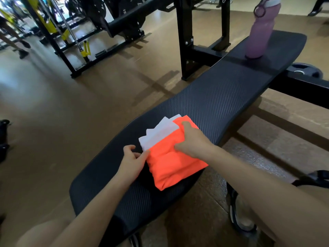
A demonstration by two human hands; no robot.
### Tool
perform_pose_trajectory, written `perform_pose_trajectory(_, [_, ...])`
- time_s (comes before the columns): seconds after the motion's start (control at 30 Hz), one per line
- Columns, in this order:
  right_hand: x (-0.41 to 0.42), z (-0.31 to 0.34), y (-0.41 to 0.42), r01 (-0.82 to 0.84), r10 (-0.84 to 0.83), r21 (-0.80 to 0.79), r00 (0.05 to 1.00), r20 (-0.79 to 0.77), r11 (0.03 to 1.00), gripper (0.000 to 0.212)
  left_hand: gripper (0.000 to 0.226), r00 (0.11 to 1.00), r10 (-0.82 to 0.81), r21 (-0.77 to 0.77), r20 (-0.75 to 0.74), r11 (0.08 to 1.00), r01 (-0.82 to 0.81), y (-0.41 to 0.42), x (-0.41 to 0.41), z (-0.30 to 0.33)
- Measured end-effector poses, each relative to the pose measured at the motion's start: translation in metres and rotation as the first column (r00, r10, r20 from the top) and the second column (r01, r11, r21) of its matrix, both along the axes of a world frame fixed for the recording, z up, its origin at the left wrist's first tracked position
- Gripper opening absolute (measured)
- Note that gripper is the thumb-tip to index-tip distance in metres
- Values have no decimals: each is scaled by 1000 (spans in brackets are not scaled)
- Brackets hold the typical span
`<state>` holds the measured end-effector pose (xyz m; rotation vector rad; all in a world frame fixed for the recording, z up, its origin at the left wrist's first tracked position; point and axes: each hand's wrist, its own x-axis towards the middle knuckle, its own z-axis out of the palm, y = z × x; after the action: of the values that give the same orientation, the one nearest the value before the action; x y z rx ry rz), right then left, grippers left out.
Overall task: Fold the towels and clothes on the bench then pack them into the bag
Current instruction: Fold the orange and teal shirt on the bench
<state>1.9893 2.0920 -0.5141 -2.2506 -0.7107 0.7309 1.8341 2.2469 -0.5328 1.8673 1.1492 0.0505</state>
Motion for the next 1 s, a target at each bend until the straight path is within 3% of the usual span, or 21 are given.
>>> perform_pose_trajectory(0.13, [-5,12,7,51,-21,287,994,-106,957,73,69,992,75,-125,99,990,-63,-10,8,3])
perform_pose_trajectory(0.3, [-1,23,3,179,-83,478,973,-214,860,75,67,989,-2,25,147,1000,-2,-18,12,-3])
perform_pose_trajectory(0.4, [12,21,-13,251,-159,411,956,-245,876,74,52,989,-63,109,135,993,49,-23,12,-10])
perform_pose_trajectory(0.53, [17,-1,-34,39,-40,3,999,26,999,77,31,981,-169,180,99,972,150,-38,13,-12])
perform_pose_trajectory(0.6, [17,-13,-34,3,-1,-77,1000,20,997,81,30,973,-215,202,84,960,195,-50,13,-11])
perform_pose_trajectory(0.73, [24,-17,-31,5,-5,-73,1000,-2,997,81,29,964,-251,193,88,954,231,-60,17,-13])
perform_pose_trajectory(0.83, [21,-16,-30,-21,25,-53,996,85,998,80,29,967,-223,206,124,959,195,-62,18,-6])
perform_pose_trajectory(1.0, [20,-7,-29,-33,-13,223,979,204,974,67,34,965,-205,254,165,954,159,-65,14,1])
